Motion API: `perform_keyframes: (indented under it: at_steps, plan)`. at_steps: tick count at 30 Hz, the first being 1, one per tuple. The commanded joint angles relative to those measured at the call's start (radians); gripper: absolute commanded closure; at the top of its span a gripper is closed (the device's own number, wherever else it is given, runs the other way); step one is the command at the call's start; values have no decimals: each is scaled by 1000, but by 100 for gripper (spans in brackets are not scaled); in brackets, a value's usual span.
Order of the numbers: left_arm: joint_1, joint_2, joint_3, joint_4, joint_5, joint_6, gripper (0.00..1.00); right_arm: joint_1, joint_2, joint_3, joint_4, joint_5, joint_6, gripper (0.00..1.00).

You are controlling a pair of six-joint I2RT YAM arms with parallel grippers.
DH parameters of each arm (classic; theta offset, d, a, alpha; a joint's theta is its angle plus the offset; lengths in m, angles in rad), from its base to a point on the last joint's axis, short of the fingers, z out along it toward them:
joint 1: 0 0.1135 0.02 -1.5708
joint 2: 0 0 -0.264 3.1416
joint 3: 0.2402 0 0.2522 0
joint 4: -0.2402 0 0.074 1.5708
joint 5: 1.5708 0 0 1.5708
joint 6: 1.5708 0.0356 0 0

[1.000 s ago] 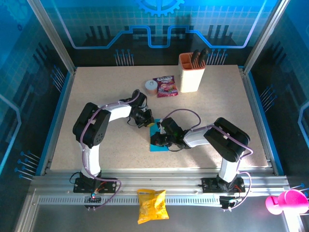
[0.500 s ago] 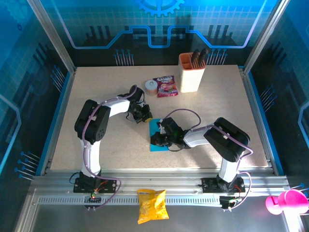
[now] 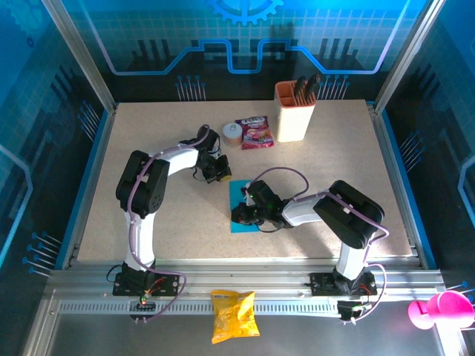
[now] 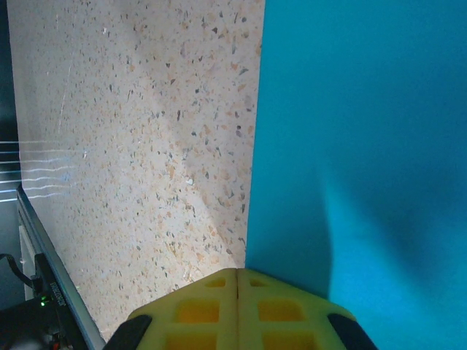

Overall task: Fold a paper plane with a square sheet of paper (pick it up from the middle)
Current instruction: First fold the square sheet of paper in half at the center of the table, then first fold in half a square sheet of paper at the center of the table.

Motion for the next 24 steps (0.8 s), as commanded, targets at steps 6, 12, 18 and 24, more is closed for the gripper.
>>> perform_keyframes:
  at_steps: [6, 12, 18, 24]
  plan:
    - [-9, -215, -155, 125, -100, 86, 94, 4, -13, 67, -278, -52, -79, 100]
    - [-88, -285, -235, 153, -37, 71, 92, -16, -68, 163, -378, -72, -144, 100]
    - [-131, -253, -228, 150, 9, 48, 93, -56, -157, 207, -423, -54, -163, 100]
    - [-136, -206, -222, 139, 16, 42, 94, -90, -162, 195, -407, -44, -162, 100]
